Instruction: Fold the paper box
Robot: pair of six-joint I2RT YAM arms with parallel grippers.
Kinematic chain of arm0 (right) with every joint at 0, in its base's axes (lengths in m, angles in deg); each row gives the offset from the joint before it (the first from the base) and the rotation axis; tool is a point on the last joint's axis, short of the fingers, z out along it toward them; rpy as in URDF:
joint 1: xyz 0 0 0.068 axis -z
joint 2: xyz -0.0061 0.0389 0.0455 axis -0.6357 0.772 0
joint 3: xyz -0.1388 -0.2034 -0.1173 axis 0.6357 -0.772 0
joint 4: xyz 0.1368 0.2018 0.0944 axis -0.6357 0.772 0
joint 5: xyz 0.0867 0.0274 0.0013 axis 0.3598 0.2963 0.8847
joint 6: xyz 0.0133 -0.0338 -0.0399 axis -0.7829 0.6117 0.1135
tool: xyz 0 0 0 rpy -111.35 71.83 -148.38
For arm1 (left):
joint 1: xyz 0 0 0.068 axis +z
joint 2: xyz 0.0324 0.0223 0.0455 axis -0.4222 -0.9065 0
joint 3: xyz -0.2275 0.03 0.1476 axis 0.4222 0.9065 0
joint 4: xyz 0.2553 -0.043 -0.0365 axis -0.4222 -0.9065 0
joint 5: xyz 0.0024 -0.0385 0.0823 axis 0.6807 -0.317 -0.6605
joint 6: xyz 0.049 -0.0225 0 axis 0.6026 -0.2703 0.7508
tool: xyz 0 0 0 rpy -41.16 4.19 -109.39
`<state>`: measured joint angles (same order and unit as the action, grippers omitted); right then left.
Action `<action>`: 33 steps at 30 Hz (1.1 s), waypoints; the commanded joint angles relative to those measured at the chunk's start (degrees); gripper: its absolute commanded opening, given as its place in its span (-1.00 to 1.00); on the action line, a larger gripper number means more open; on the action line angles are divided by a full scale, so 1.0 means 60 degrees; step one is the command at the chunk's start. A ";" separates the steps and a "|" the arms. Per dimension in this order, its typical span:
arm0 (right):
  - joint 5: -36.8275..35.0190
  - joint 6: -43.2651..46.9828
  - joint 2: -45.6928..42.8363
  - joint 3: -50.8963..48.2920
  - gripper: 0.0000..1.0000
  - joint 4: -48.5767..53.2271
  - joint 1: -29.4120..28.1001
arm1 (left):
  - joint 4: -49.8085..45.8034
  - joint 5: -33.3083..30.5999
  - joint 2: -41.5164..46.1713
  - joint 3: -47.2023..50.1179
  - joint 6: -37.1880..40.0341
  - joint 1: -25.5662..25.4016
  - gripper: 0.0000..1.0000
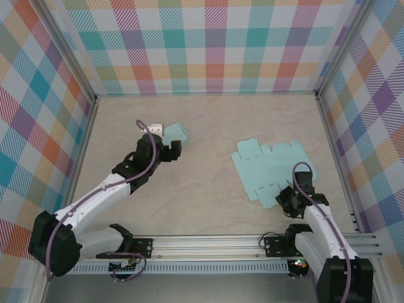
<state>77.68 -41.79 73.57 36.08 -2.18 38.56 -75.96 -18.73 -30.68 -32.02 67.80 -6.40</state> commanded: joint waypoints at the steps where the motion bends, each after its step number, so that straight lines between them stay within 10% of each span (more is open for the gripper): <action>1: 0.2212 -0.0403 0.0791 -0.0152 -0.73 -0.3196 -0.1116 | 0.0196 0.0266 0.0400 0.0966 -0.4606 0.0000 0.71; 7: 0.1781 -0.0492 0.2907 0.0487 -0.81 -0.5106 -0.2981 | 0.0003 0.0489 0.0751 0.1266 -0.5840 -0.0400 0.67; 15: 0.2438 -0.0429 0.4560 0.1067 -0.20 -0.6335 -0.3819 | -0.1668 -0.1160 0.0557 0.0819 -0.7092 -0.1642 0.70; 33: 0.4746 0.1273 0.4980 0.1476 -0.29 -0.6469 -0.4336 | -0.2967 -0.2883 -0.3059 -0.1312 -0.8896 -0.3744 0.56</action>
<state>101.49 -36.61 102.49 43.91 -38.48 14.00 -92.20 -33.38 -47.46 -38.01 16.52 -28.11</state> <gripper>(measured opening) 0.358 0.779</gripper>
